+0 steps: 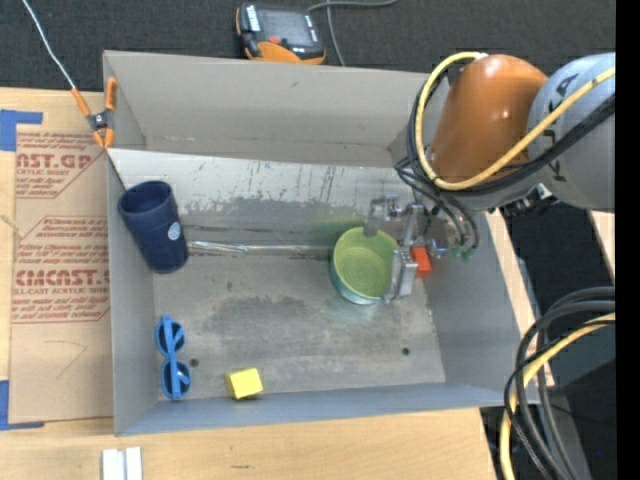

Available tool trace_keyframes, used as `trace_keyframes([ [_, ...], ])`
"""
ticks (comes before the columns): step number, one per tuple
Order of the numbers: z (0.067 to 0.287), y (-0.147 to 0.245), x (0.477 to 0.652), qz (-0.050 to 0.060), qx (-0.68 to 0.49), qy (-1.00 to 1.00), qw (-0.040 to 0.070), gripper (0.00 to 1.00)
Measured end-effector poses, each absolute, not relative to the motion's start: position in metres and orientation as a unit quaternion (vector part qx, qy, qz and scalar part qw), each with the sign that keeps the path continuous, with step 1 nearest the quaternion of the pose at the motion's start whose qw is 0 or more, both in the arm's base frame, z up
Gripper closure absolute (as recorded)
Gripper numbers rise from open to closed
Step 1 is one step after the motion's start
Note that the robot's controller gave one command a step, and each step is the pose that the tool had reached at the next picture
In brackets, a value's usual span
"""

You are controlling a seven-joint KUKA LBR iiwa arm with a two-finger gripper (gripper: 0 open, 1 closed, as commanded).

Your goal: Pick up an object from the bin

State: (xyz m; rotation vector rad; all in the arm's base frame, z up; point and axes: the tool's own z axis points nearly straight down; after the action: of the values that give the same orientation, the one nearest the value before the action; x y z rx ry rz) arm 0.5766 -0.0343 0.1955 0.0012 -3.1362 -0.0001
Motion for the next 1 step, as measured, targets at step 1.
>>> trace_keyframes([
  [1, 0.1474, -0.0336, 0.5815, -0.001, -0.031, -0.999, 0.004, 0.0],
])
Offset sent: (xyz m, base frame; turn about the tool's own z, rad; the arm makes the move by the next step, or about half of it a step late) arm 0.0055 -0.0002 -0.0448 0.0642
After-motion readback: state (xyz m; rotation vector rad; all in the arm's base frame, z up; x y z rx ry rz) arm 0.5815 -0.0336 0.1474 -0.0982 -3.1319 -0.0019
